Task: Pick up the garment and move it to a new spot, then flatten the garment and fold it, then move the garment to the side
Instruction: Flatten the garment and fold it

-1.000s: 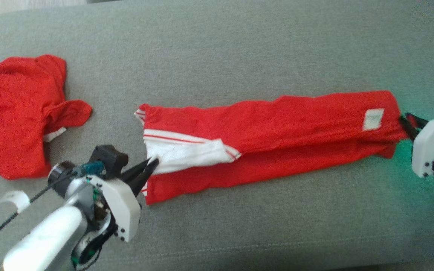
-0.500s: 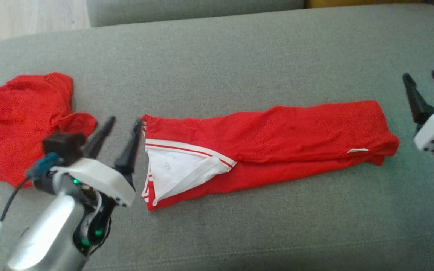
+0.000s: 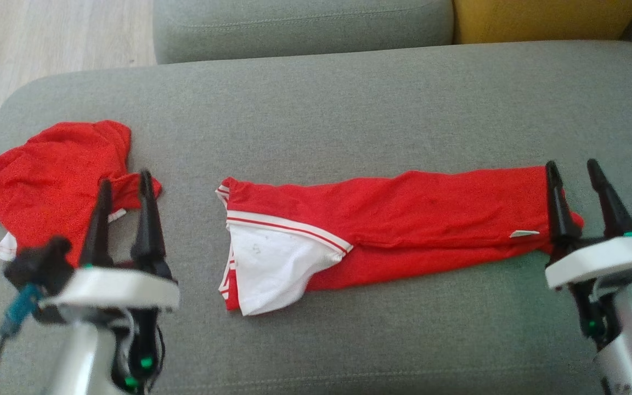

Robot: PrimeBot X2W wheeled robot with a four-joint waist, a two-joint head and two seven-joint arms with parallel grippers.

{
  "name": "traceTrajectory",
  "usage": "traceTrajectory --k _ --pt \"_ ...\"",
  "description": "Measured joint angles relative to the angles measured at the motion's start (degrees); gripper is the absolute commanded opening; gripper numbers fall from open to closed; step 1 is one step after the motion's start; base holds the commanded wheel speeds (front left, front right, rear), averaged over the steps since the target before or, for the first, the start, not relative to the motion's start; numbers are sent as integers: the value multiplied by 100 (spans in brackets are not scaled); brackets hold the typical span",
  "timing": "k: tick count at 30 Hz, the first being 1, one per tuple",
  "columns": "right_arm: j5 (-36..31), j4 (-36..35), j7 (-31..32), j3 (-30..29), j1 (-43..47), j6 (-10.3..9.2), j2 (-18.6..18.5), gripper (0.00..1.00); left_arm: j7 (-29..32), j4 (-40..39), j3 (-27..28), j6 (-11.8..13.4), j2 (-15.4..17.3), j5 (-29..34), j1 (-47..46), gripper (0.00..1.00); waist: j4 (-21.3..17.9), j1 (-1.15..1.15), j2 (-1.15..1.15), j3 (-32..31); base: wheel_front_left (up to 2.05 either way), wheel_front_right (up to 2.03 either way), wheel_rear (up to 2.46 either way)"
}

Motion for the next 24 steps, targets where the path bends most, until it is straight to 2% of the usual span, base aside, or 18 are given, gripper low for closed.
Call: traceTrajectory --k 4,9,13,24 --pt "-417 -255 -76 -281 313 0 336 100 -1 -75 366 -456 -372 747 460 100 -2 0 0 48 0 0 0" --pt "-749 -434 -89 -453 474 0 597 100 -9 -104 614 -762 -522 1343 576 100 0 0 0 138 0 0 0" --pt "-846 -480 -103 -508 473 0 668 100 -9 -94 704 -837 -567 1464 579 100 6 0 0 164 0 0 0" --pt "-891 -455 -100 -597 473 0 722 100 -9 -109 734 -835 -569 1367 569 100 23 0 0 199 0 0 0"
